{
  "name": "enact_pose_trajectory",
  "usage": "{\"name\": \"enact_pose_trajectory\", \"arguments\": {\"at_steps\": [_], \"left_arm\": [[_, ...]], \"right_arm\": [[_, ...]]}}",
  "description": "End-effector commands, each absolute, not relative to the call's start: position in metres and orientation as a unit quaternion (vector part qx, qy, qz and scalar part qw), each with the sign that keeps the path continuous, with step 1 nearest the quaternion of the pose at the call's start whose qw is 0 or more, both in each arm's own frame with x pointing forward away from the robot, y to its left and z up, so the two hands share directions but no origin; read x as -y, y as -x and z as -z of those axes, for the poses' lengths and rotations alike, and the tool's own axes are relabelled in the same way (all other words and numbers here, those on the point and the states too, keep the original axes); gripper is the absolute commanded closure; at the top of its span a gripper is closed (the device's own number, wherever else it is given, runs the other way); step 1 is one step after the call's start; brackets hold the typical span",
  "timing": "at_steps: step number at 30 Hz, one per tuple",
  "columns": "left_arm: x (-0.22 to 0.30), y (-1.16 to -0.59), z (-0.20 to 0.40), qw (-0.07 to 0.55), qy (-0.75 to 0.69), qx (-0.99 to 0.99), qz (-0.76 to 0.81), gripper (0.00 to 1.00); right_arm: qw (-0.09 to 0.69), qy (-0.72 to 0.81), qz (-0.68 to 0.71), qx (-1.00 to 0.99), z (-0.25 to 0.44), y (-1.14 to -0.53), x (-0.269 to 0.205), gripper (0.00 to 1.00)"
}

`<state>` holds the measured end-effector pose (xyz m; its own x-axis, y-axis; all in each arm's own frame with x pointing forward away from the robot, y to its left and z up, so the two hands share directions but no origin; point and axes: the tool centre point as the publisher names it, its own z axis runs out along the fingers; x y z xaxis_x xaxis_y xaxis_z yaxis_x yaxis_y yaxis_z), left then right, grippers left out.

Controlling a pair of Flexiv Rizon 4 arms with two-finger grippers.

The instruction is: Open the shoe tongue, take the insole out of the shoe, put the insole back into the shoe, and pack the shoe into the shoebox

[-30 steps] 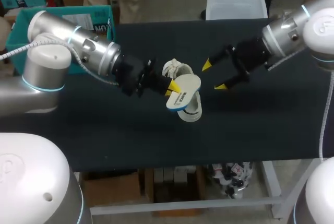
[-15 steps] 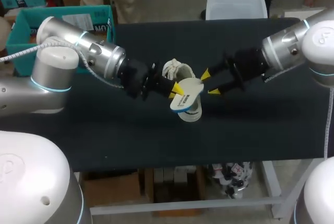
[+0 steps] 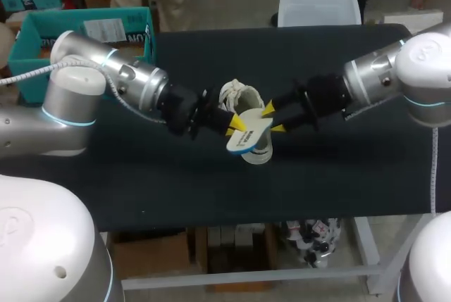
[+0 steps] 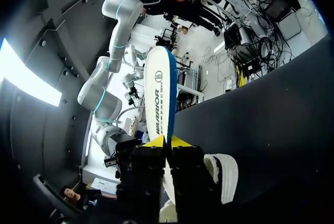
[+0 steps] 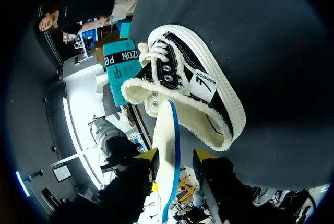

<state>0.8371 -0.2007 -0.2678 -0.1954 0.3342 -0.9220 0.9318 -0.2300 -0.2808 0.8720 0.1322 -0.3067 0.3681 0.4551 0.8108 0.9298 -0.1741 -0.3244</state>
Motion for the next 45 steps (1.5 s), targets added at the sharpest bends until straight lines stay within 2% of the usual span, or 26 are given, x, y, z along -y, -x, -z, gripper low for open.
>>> {"name": "enact_pose_trajectory", "arguments": {"at_steps": [1,11,12,13,14,17,18,19,20,21,22,35,37,39,41,42,45], "left_arm": [[0.199,-0.838,0.271,0.276,-0.57,-0.553,0.541,1.0],[0.195,-0.838,0.281,0.265,-0.564,-0.563,0.543,1.0],[0.195,-0.838,0.281,0.265,-0.563,-0.563,0.543,1.0],[0.194,-0.838,0.281,0.265,-0.563,-0.564,0.543,1.0],[0.194,-0.838,0.282,0.265,-0.562,-0.565,0.543,1.0],[0.193,-0.839,0.283,0.265,-0.56,-0.568,0.542,1.0],[0.193,-0.84,0.283,0.264,-0.559,-0.569,0.542,0.84],[0.193,-0.84,0.283,0.264,-0.559,-0.569,0.542,0.59],[0.192,-0.841,0.284,0.263,-0.558,-0.571,0.541,0.14],[0.191,-0.842,0.284,0.264,-0.556,-0.572,0.542,0.05],[0.19,-0.843,0.285,0.265,-0.552,-0.574,0.543,0.0],[0.19,-0.866,0.301,0.271,-0.512,-0.595,0.557,0.0],[0.192,-0.872,0.302,0.273,-0.509,-0.598,0.556,0.11],[0.193,-0.878,0.303,0.276,-0.504,-0.6,0.557,0.43],[0.195,-0.882,0.303,0.277,-0.503,-0.6,0.557,0.6],[0.196,-0.884,0.303,0.277,-0.503,-0.602,0.554,0.65],[0.199,-0.889,0.305,0.276,-0.504,-0.605,0.551,0.69]], "right_arm": [[0.419,0.712,0.284,0.486,0.307,-0.872,-0.136,0.6],[0.416,0.713,0.288,0.486,0.307,-0.87,-0.139,0.76],[0.416,0.713,0.288,0.486,0.308,-0.87,-0.14,0.82],[0.415,0.713,0.288,0.486,0.308,-0.87,-0.14,0.95],[0.415,0.713,0.288,0.486,0.308,-0.87,-0.14,1.0],[0.415,0.712,0.289,0.487,0.31,-0.871,-0.141,1.0],[0.417,0.711,0.291,0.486,0.31,-0.871,-0.141,1.0],[0.418,0.71,0.291,0.486,0.311,-0.871,-0.141,1.0],[0.419,0.71,0.291,0.485,0.311,-0.871,-0.141,1.0],[0.42,0.71,0.292,0.484,0.311,-0.871,-0.141,1.0],[0.42,0.71,0.292,0.484,0.311,-0.871,-0.141,1.0],[0.434,0.702,0.31,0.472,0.307,-0.87,-0.139,1.0],[0.438,0.7,0.311,0.47,0.307,-0.87,-0.139,1.0],[0.442,0.698,0.311,0.469,0.306,-0.869,-0.139,1.0],[0.445,0.698,0.312,0.467,0.306,-0.869,-0.139,1.0],[0.449,0.696,0.313,0.465,0.306,-0.869,-0.139,1.0],[0.456,0.692,0.317,0.461,0.306,-0.869,-0.139,1.0]]}}
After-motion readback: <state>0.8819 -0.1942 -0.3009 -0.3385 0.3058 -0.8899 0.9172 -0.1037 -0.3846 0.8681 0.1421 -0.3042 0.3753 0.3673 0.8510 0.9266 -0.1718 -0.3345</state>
